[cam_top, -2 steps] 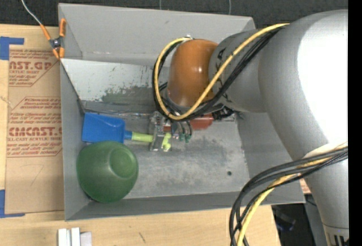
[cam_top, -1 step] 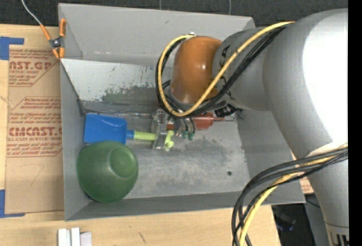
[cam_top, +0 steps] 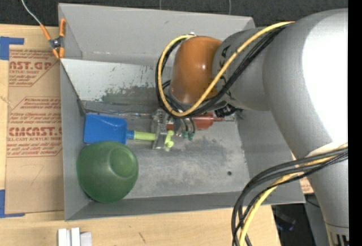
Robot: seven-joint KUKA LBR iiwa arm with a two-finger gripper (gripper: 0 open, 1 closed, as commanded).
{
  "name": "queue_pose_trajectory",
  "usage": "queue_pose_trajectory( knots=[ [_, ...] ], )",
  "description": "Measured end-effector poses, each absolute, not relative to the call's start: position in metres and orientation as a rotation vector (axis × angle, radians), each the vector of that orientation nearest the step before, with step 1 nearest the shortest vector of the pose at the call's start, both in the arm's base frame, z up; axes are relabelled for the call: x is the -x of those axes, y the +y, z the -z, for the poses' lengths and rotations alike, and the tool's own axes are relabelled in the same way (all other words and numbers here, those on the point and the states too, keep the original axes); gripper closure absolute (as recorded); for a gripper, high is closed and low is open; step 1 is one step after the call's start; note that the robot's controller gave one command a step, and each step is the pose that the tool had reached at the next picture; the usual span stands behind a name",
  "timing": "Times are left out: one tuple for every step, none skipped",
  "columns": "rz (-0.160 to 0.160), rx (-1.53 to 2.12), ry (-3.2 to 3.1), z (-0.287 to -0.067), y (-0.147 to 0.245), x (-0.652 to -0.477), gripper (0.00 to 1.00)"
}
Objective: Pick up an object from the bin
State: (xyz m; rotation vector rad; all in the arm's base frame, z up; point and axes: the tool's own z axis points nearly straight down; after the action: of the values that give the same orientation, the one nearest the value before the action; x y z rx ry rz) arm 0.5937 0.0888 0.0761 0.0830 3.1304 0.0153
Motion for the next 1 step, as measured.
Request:
queue_pose_trajectory(
  knots=[
    [-0.015,-0.083,3.13,-0.0761,0.0887,-0.5937,1.0]
  ],
)
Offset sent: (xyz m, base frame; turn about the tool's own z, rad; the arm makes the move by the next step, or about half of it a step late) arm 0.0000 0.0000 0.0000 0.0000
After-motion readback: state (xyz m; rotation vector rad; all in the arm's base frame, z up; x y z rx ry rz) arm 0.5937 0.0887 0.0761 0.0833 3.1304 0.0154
